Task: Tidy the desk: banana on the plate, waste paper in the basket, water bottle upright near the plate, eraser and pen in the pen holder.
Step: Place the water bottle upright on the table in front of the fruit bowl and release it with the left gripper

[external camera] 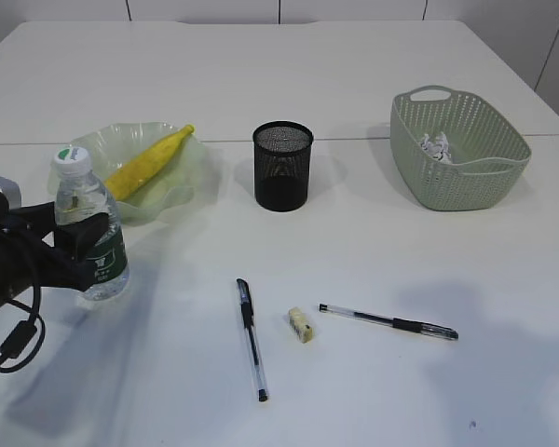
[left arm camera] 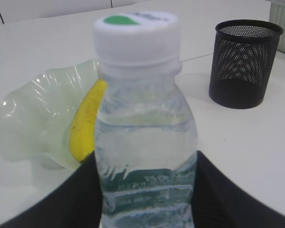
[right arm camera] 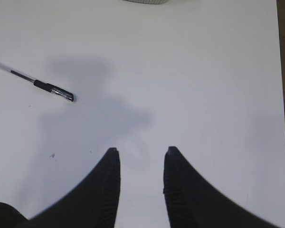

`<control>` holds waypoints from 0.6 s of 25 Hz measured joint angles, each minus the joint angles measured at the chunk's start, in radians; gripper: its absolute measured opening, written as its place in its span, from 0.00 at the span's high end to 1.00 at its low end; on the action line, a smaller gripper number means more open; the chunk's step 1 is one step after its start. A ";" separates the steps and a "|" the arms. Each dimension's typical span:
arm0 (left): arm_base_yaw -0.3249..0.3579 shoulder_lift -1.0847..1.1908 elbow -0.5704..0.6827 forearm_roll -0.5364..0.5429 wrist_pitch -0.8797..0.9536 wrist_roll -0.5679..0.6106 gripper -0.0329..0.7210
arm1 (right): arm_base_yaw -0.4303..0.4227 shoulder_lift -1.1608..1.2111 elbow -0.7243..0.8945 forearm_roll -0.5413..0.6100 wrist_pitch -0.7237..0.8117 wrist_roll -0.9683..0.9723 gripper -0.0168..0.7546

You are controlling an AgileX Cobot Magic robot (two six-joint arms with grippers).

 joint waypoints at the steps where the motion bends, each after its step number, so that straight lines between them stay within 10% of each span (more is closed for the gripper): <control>1: 0.000 0.000 0.000 0.002 -0.002 0.002 0.49 | 0.000 0.000 0.000 0.000 0.000 0.000 0.67; 15: 0.000 0.000 0.000 -0.003 -0.001 0.003 0.49 | 0.000 0.000 0.000 -0.002 0.000 0.000 0.67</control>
